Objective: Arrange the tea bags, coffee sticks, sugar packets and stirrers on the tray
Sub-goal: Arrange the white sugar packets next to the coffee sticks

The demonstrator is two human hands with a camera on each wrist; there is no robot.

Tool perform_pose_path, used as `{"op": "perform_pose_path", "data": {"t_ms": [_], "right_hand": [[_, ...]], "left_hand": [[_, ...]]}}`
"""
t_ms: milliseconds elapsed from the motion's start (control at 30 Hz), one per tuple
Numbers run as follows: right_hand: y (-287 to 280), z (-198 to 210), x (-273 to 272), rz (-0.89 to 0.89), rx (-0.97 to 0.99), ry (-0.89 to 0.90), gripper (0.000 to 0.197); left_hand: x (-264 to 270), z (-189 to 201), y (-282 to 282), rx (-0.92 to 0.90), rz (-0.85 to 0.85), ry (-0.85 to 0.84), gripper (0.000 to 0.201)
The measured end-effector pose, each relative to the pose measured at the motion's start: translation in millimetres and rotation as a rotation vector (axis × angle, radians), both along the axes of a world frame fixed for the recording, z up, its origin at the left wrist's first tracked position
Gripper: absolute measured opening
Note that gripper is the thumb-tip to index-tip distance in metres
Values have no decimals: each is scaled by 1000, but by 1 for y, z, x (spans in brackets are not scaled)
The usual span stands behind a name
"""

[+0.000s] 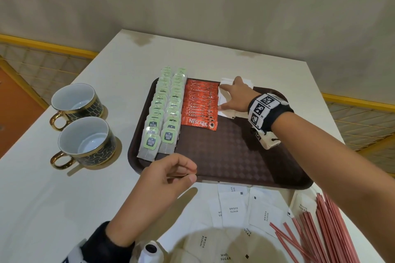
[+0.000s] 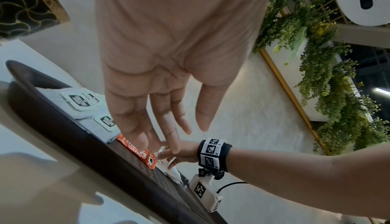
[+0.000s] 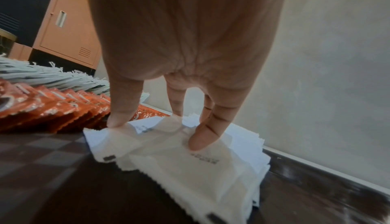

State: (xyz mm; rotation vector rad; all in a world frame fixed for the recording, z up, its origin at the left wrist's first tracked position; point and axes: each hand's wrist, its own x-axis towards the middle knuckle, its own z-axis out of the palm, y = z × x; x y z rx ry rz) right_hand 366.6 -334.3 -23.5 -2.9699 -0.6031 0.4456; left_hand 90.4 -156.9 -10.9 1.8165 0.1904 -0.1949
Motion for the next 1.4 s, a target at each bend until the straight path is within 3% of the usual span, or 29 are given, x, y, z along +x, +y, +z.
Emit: {"op": "perform_pose_path", "data": {"t_ms": [200, 367, 433, 533, 633, 733, 967, 1067, 1200, 1300, 1400], "right_hand": [[-2, 18, -12, -58, 66, 10, 89], [-31, 75, -86, -99, 326, -99, 68], [-45, 89, -135, -46, 284, -96, 53], [-65, 85, -213, 16, 155, 82, 40], [-73, 61, -273, 72, -18, 292, 43], [-70, 36, -306, 118, -144, 291, 57], [-44, 9, -336, 118, -170, 237, 60], [-35, 8, -345, 175, -151, 223, 57], [-43, 20, -331, 68, 248, 191, 42], [-50, 23, -309, -48, 354, -17, 36], [-49, 23, -291, -102, 220, 74, 41]], "left_hand": [[1, 3, 2, 6, -17, -8, 11], [-1, 16, 1, 85, -121, -46, 12], [-5, 20, -9, 246, -286, -65, 14], [-10, 21, -32, 610, -677, -81, 39], [-13, 9, -54, 827, -1014, -161, 59], [-19, -6, -61, 1003, -1160, -150, 68], [-46, -15, -33, 1088, -1140, -214, 62], [-51, -14, -17, 1025, -1093, -221, 52], [-38, 3, -13, 929, -879, -322, 27], [-25, 10, -22, 947, -760, -312, 36], [-19, 6, -27, 1025, -759, -176, 50]]}}
